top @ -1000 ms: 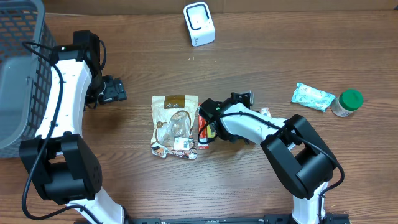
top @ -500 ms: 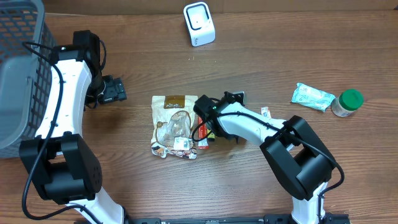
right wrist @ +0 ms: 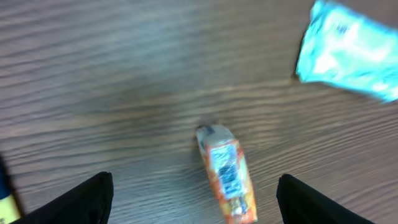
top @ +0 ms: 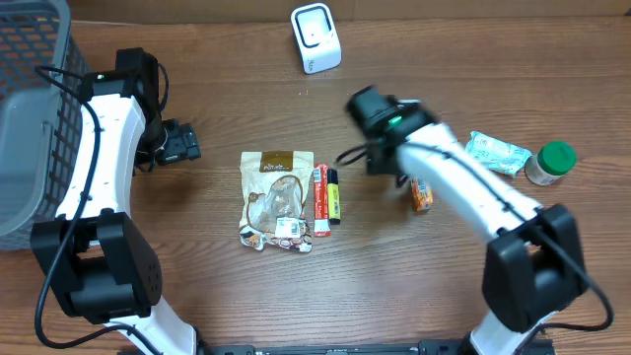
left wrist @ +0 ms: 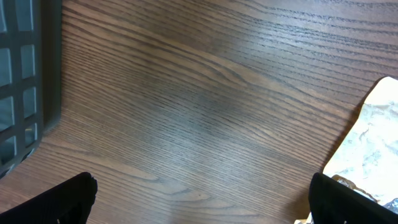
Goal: Scan the item barcode
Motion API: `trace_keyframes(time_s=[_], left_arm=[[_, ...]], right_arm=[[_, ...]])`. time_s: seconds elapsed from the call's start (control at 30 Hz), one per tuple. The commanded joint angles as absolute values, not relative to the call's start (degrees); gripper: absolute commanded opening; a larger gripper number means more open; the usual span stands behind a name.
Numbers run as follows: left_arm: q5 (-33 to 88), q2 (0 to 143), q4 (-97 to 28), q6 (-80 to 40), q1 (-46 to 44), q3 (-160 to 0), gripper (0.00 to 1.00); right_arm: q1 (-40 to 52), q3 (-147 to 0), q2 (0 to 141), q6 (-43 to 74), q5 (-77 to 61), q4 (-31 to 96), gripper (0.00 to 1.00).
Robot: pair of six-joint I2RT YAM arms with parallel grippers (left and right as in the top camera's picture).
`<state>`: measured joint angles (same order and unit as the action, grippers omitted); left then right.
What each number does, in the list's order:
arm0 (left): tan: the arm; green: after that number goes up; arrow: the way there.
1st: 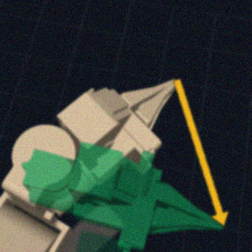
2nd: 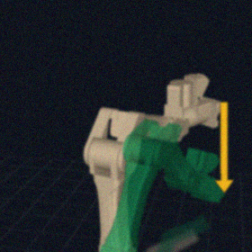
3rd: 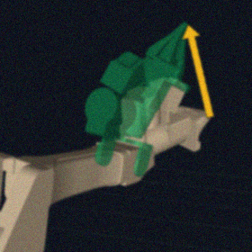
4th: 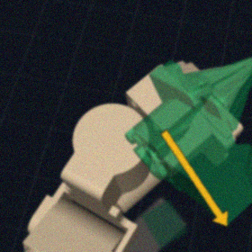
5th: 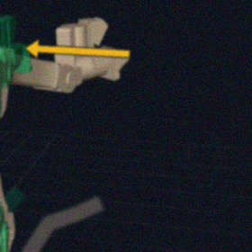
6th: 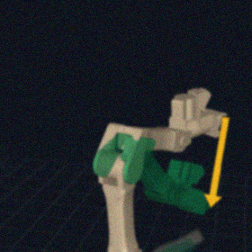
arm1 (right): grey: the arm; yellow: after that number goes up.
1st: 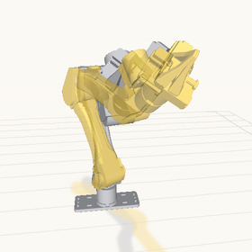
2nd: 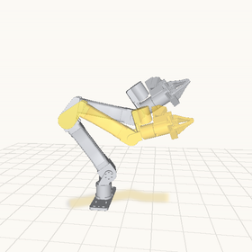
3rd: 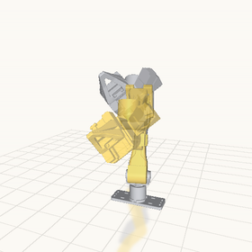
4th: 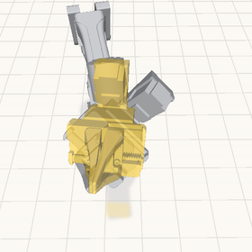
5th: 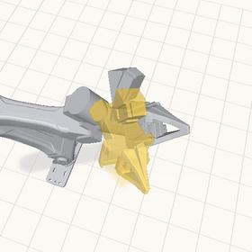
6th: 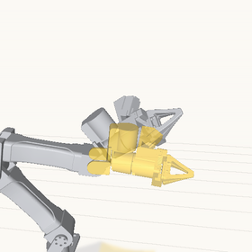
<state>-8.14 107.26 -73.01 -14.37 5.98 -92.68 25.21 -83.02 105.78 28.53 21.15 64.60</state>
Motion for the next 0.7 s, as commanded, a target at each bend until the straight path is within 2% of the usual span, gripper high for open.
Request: trace_keyframes(time_s=[0.0,0.13,0.3,0.4,0.5,0.53,0.6,0.63,0.67], left_arm=[[-7.86,107.66,-72.97,-13.28,5.56,-93.38,1.00],[-7.88,107.66,-72.97,-13.28,5.56,-93.38,1.00],[-7.88,107.66,-72.97,-13.28,5.56,-93.38,1.00],[-7.86,107.66,-72.97,-13.28,5.56,-93.38,1.00],[-7.88,107.66,-72.97,-13.28,5.58,-93.38,1.00],[-7.88,107.66,-72.97,-13.28,5.58,-93.38,1.00],[-7.88,107.66,-72.97,-13.28,5.58,-93.38,1.00],[-7.88,107.66,-72.97,-13.28,5.58,-93.38,1.00],[-7.88,107.66,-72.97,-13.28,5.58,-93.38,1.00]], right_arm=[[19.44,-80.82,105.56,21.96,6.76,64.62,0.85],[15.27,-77.41,105.56,21.74,5.85,63.64,0.85],[14.74,-71.99,105.56,17.04,1.93,58.17,0.84],[15.22,-68.42,105.56,17.08,1.78,53.87,0.75],[15.42,-65.19,105.56,17.10,1.78,49.91,0.59],[15.42,-64.29,105.56,17.10,1.78,48.75,0.50],[15.42,-62.63,105.56,17.08,1.80,46.63,0.15],[15.42,-62.04,105.56,17.08,1.80,45.87,0.04],[15.42,-61.54,105.56,17.08,1.80,45.28,0.04]])
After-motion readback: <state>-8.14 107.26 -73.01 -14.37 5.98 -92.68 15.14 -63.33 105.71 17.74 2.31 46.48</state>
